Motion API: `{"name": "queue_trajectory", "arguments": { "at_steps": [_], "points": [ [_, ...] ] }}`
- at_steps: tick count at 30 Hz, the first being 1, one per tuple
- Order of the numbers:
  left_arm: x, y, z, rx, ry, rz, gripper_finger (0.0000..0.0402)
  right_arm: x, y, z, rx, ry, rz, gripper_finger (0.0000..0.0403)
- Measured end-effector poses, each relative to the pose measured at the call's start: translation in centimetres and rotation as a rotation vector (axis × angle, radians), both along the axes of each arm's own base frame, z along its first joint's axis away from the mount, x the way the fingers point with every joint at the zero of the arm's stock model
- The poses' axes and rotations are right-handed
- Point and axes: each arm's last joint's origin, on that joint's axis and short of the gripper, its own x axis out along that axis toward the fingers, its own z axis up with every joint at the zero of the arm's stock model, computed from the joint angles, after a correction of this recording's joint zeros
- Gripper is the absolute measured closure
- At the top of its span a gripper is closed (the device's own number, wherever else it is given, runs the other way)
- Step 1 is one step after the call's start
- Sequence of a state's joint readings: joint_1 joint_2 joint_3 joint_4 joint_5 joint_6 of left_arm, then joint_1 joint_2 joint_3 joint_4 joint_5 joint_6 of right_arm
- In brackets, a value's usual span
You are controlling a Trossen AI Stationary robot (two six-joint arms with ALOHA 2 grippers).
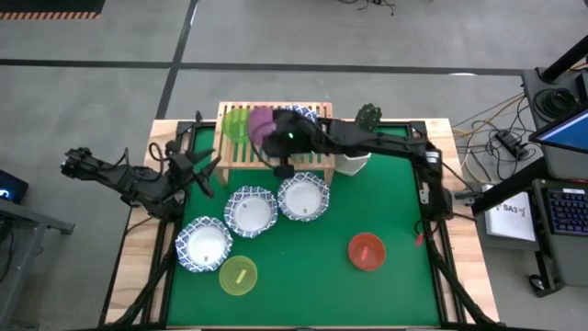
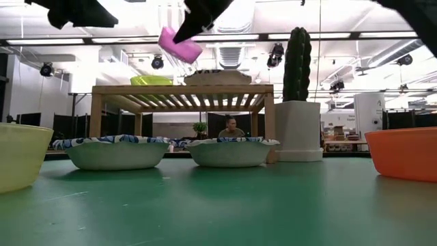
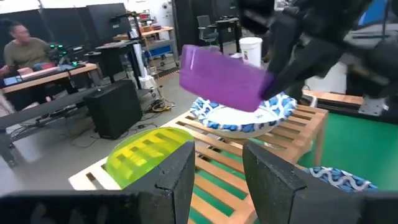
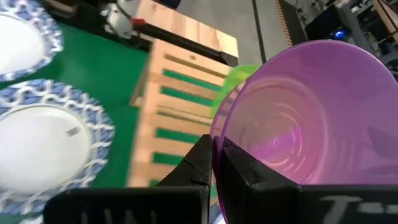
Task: Place and stack bowls onto a shelf
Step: Stack the purple bowl on top of the green bowl on the shelf
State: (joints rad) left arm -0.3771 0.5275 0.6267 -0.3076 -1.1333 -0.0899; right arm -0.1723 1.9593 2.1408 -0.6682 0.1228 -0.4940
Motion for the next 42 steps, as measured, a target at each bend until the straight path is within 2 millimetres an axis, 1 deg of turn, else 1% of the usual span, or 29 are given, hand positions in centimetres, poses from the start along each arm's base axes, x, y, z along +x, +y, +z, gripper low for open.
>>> {"name": "queue_trajectory", "arguments": {
  "at_steps": [5,10,14,25,34,42],
  "points": [
    [-1.0,0.4,0.0,-0.013,-0.041,0.010,0.0283,1.4,-2.6,-0.6,0.023,-0.016,-0.003,0.0394],
    [-1.7,0.7,0.3,-0.025,-0.070,0.009,0.0284,2.5,-4.0,-1.2,0.039,-0.048,-0.015,0.0394],
    [-1.7,0.7,0.3,-0.026,-0.072,0.009,0.0283,3.4,-4.3,-1.7,0.040,-0.097,-0.020,0.0394],
    [-1.6,0.7,0.2,-0.022,-0.063,0.008,0.0283,4.9,-4.7,-2.2,0.030,-0.216,-0.035,0.0394],
    [-1.6,0.7,0.2,-0.022,-0.063,0.007,0.0284,5.4,-4.8,-2.7,0.042,-0.234,-0.042,0.0394],
    [-1.6,0.6,0.2,-0.022,-0.062,0.007,0.0283,5.7,-5.4,-3.4,0.063,-0.240,-0.063,0.0389]
  ]
}}
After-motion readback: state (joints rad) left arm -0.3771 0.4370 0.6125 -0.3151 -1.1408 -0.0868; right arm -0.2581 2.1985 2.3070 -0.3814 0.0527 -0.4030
